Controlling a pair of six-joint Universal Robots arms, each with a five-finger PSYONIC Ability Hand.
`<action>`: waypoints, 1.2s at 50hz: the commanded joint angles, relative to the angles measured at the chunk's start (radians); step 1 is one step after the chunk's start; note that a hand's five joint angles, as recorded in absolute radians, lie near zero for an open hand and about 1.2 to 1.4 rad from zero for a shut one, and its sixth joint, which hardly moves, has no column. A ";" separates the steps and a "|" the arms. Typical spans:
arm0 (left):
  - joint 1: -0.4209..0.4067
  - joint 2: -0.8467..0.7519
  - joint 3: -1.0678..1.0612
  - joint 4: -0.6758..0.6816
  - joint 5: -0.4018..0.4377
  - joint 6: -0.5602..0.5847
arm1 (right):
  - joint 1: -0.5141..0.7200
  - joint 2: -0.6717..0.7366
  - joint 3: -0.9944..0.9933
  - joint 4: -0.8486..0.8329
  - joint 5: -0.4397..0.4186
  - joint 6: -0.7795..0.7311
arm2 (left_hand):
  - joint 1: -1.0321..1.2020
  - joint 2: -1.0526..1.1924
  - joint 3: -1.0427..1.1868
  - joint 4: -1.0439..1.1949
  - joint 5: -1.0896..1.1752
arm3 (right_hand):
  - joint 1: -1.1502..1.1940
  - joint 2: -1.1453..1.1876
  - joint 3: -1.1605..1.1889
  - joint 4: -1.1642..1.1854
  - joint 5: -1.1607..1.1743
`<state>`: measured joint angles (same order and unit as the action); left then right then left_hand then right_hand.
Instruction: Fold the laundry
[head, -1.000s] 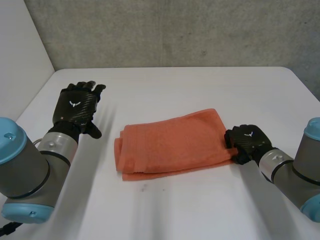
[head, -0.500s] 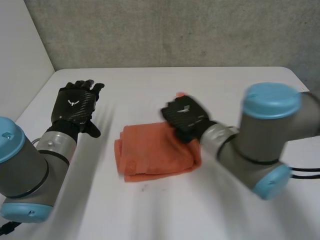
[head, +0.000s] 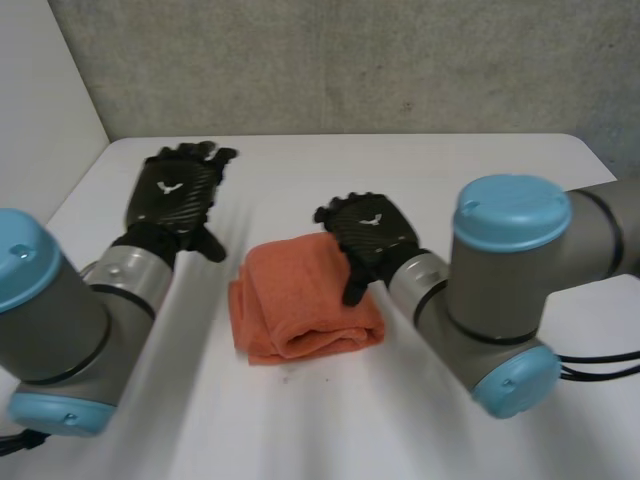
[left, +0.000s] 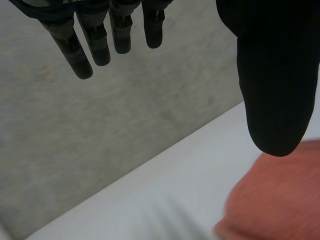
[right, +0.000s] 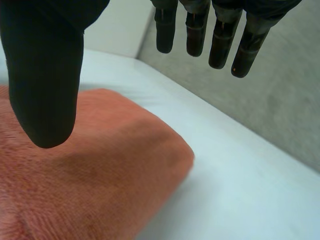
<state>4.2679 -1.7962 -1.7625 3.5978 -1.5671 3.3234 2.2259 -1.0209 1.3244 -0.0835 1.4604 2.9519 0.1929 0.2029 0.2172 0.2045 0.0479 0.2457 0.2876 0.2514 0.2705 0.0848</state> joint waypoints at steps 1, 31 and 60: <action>-0.155 -0.159 0.198 -0.163 -0.001 -0.154 | -0.095 0.005 -0.002 0.062 -0.057 0.153 | 0.006 -0.004 -0.018 -0.006 -0.024 | -0.071 -0.113 -0.077 -0.096 -0.085; -0.105 -0.281 0.251 -0.376 -0.113 -0.179 | -0.091 0.225 -0.258 0.274 -0.098 0.088 | -0.015 -0.025 -0.039 -0.026 -0.044 | -0.071 -0.113 -0.077 -0.096 -0.085; 0.165 0.212 0.494 -0.761 0.116 -0.249 | -0.339 -0.455 0.045 0.215 0.107 0.096 | -0.015 -0.025 -0.039 -0.026 -0.044 | -0.071 -0.113 -0.077 -0.096 -0.085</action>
<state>4.3865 -1.6339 -1.2526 2.8545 -1.5109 3.0794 1.9195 -1.4438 1.3267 0.1104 1.5922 3.0441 0.1929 0.2029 0.2172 0.2045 0.0477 0.2111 0.2251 0.2187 0.2396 0.0569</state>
